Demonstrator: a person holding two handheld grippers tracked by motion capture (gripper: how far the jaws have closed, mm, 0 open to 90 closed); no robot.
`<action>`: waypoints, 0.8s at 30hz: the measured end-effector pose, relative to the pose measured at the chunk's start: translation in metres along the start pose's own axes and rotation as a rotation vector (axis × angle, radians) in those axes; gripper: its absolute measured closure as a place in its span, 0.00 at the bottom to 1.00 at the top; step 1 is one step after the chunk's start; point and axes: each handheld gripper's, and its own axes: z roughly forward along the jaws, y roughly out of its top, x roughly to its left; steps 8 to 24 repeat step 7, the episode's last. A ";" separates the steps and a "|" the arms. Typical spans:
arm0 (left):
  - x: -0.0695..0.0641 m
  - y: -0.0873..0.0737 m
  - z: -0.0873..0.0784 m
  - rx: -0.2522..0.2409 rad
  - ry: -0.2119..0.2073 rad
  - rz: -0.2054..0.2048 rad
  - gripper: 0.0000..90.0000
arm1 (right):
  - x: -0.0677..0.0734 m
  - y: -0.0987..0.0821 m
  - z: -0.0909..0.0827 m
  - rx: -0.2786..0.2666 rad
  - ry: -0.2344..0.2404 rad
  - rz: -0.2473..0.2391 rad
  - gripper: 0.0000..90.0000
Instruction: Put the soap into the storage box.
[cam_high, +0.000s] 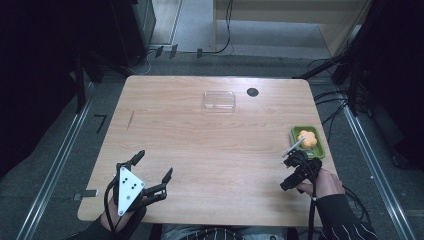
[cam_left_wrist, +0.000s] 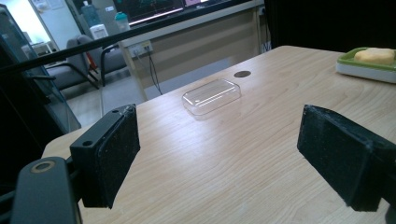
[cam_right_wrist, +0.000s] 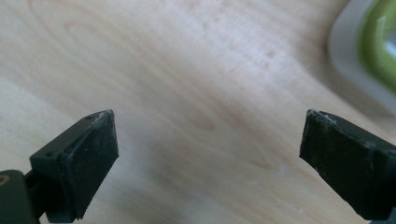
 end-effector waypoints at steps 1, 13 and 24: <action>0.000 0.000 0.000 0.000 0.000 0.000 0.15 | 0.002 -0.002 0.002 0.003 0.006 -0.006 0.05; 0.000 0.001 0.001 0.004 0.000 0.003 0.15 | 0.011 -0.012 0.008 0.030 0.028 -0.044 0.05; 0.000 0.001 0.001 0.004 0.000 0.003 0.15 | 0.011 -0.012 0.008 0.030 0.028 -0.044 0.05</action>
